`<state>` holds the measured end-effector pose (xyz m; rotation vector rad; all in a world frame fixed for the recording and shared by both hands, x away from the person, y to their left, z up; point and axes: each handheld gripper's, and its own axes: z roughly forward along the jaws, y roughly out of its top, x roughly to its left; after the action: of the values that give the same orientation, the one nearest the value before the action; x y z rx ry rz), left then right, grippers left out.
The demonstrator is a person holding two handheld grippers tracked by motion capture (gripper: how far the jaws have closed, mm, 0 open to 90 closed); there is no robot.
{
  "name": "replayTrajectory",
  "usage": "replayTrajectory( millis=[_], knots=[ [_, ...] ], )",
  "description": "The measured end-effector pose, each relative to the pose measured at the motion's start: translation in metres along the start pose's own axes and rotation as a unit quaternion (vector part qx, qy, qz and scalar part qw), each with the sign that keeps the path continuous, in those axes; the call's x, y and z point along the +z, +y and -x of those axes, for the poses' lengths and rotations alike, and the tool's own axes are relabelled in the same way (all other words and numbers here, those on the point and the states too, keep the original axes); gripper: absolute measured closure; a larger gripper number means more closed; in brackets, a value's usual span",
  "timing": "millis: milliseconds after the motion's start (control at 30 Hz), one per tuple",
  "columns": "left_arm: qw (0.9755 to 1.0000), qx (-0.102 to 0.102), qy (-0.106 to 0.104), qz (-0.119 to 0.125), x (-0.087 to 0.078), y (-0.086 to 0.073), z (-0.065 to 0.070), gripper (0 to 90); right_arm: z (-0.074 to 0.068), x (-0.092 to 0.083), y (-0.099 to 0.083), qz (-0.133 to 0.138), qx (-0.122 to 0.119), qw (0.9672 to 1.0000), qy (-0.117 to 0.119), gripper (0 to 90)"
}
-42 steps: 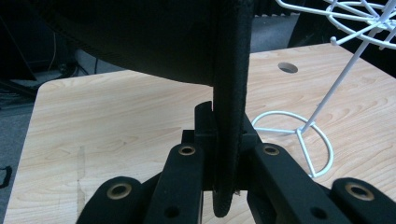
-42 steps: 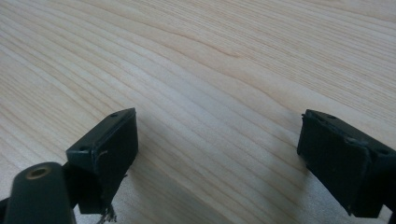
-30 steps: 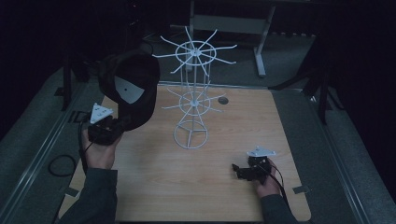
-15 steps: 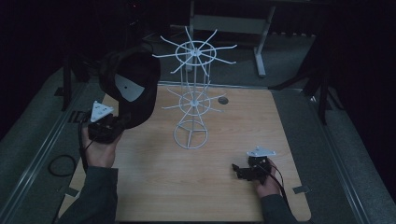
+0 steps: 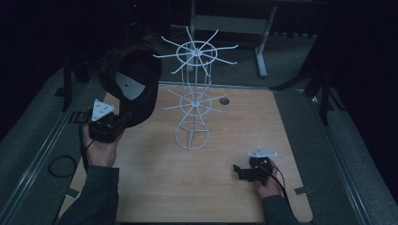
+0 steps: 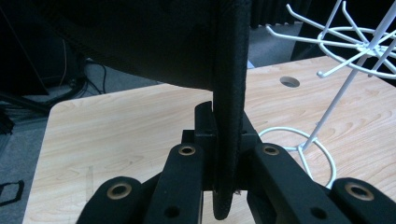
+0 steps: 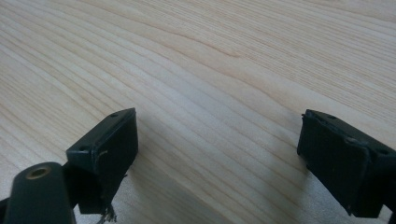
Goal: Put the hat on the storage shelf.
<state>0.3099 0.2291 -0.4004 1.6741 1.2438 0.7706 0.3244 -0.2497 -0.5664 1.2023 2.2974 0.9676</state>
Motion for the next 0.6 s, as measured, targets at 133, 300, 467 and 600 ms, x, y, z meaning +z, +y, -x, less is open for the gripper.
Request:
replayTrajectory(
  millis=[133, 300, 467, 600],
  knots=[
    [1.0, 0.001, 0.0, 0.002, -0.0006, 0.0016, 0.0008, 86.4, -0.0001, 0.0, 0.0, 0.0, 0.0, 1.0, 0.0, 12.3],
    [1.0, 0.003, 0.003, 0.004, -0.0009, 0.0035, 0.0009, 86.4, -0.0001, 0.0, 0.0, 0.0, 0.0, 1.0, 0.0, 12.3],
    [0.9999, 0.009, 0.006, 0.004, -0.0015, 0.0065, 0.0016, 86.4, 0.0, 0.0, 0.0, 0.0, 0.0, 1.0, 0.0, 12.3],
    [0.9999, 0.011, 0.006, 0.004, -0.0014, 0.0085, 0.0019, 86.4, 0.0, 0.0, 0.0, 0.0, 0.0, 1.0, 0.0, 12.3]
  ],
)
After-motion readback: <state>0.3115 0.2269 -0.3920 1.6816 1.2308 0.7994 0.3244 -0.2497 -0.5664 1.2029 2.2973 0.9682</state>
